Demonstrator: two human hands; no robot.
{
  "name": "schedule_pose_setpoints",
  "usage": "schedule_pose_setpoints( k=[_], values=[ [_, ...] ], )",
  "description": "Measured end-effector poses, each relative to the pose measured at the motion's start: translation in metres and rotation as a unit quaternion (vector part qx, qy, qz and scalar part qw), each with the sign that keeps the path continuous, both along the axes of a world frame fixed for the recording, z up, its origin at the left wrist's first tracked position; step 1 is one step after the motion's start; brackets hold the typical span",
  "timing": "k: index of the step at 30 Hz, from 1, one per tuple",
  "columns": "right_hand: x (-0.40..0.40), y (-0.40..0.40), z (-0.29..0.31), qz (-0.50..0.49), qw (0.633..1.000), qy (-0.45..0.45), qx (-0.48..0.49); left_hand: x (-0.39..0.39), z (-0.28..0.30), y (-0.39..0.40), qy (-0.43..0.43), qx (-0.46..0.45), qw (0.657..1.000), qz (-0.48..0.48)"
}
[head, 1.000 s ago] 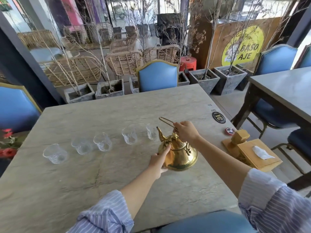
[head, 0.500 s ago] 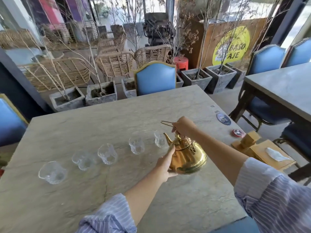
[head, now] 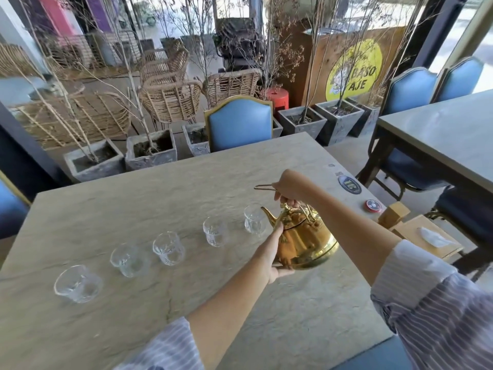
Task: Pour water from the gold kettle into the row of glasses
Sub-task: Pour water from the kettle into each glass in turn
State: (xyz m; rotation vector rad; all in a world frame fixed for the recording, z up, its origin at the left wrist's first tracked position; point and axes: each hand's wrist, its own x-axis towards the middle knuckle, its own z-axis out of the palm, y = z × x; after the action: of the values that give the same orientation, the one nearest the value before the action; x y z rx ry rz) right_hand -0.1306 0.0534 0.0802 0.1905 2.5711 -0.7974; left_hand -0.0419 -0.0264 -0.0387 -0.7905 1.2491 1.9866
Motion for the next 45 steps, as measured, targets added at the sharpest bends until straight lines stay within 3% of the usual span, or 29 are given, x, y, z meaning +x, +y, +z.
schedule_pose_setpoints(
  k=[10,45],
  values=[
    [0.002,0.000,0.030,0.025,0.998,-0.037,0.040,0.008,0.027,0.008,0.017,0.032,0.999,-0.010],
    [0.023,0.006,0.078,0.033,0.997,0.030,0.057,0.016,0.059,0.011,0.067,0.091,0.993,-0.038]
  ],
)
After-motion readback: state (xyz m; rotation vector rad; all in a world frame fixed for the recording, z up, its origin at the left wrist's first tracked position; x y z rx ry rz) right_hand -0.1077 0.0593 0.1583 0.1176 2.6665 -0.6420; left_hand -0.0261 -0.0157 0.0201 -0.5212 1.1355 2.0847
